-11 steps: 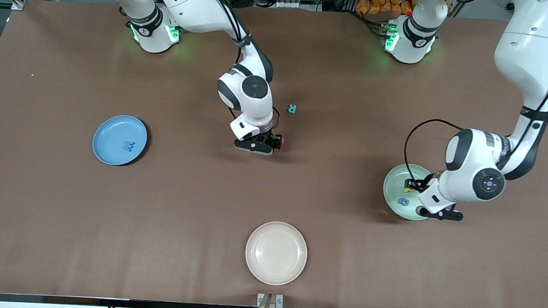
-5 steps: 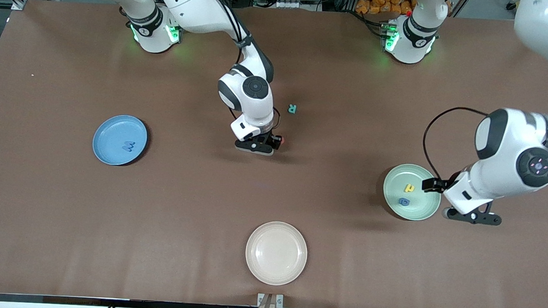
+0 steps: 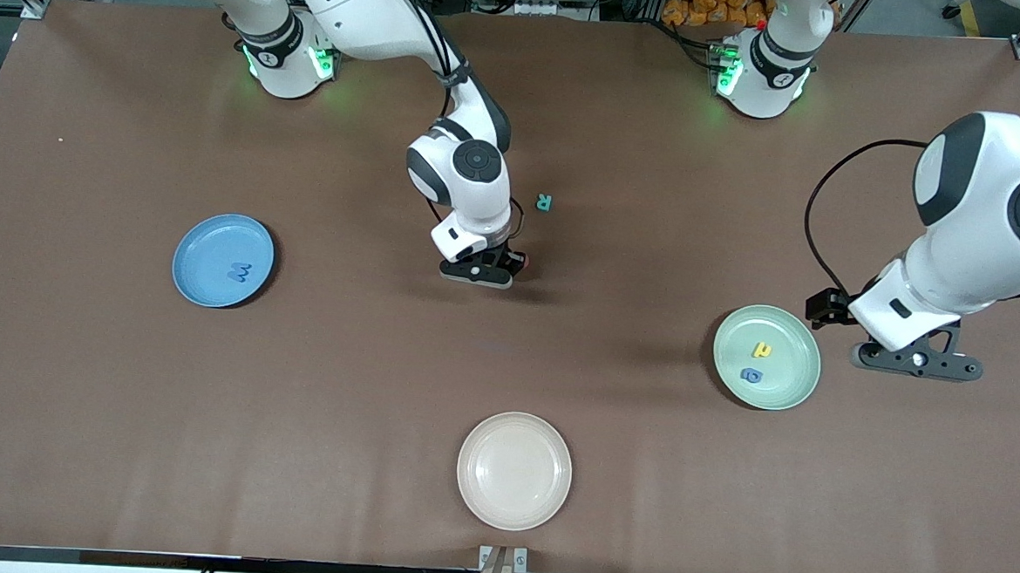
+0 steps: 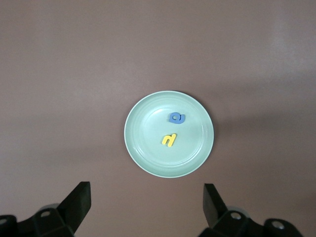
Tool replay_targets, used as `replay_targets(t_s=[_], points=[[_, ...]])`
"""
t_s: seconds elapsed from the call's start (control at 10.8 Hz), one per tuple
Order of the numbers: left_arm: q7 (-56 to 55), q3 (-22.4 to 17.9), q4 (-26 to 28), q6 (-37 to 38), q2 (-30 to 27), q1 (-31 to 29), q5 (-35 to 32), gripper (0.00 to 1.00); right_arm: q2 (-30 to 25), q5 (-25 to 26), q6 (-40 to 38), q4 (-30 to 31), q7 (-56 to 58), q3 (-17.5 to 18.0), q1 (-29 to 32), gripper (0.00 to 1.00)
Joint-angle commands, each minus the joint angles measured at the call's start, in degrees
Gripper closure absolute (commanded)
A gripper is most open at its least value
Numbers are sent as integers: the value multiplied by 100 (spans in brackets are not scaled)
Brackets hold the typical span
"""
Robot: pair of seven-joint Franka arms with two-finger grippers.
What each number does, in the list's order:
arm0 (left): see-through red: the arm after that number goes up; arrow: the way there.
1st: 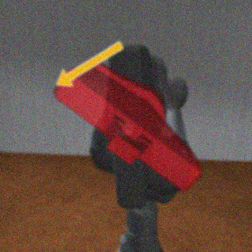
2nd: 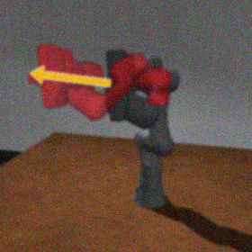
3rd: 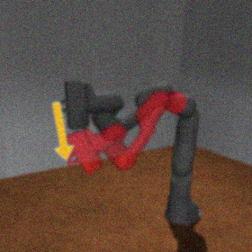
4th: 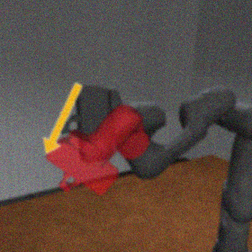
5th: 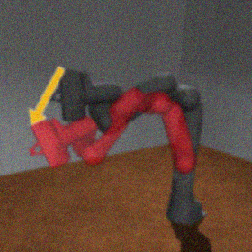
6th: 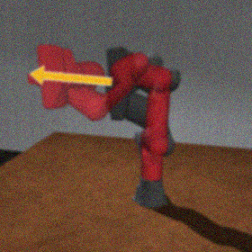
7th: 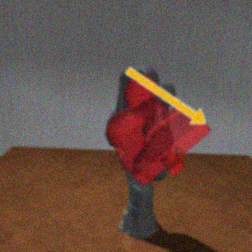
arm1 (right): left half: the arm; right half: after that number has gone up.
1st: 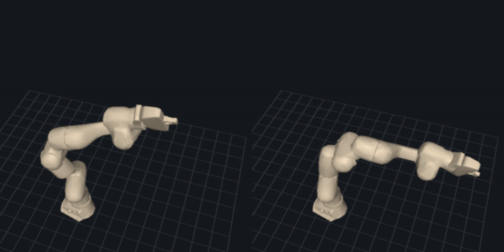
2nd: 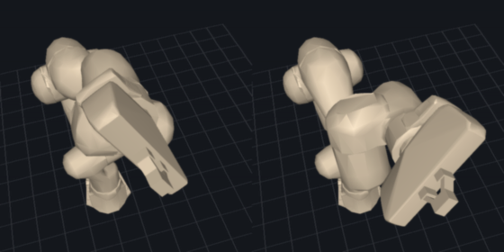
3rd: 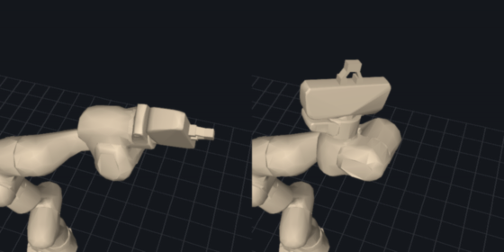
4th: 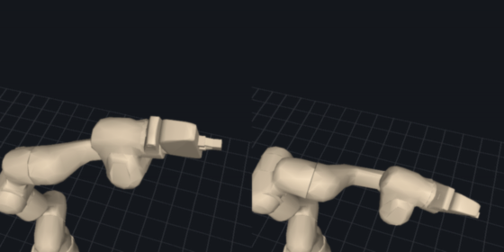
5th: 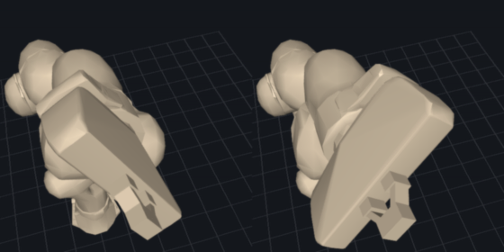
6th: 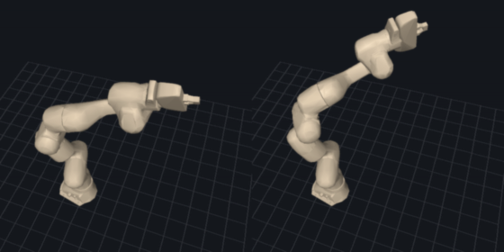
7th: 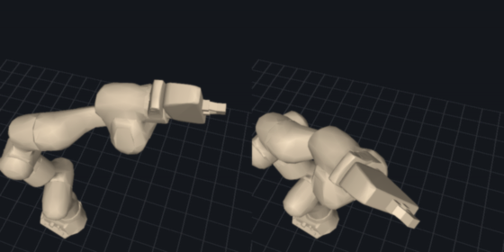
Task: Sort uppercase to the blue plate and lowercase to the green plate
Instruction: 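Release the H onto the blue plate while the left gripper returns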
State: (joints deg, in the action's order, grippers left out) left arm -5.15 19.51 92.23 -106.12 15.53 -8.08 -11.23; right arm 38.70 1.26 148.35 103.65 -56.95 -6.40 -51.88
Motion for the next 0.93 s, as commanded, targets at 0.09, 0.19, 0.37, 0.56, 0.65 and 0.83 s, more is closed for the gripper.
replay_targets(t_s=[0.09, 0.19, 0.37, 0.56, 0.65, 0.83], points=[[181, 149, 111, 179, -349, -36, 147, 0, 59, 102, -217, -38, 262, -1, 72, 84], [190, 149, 111, 223, -410, -36, 269, 0, -55, 93, -523, -81, 481, -1, 151, 84], [172, 149, 154, 302, -533, -36, 708, 0, -336, 32, -1104, -91, 1357, -1, 475, 84], [77, 201, 129, 390, -551, 7, 894, 0, -599, 32, -1745, -73, 2297, -19, 931, 84], [6, 393, 120, 442, -560, -36, 1025, 0, -723, 32, -2018, -64, 2842, -19, 1212, 84], [-230, 552, 154, 460, -560, 121, 1053, 0, -908, 32, -2266, -29, 3696, -106, 1530, 84]])
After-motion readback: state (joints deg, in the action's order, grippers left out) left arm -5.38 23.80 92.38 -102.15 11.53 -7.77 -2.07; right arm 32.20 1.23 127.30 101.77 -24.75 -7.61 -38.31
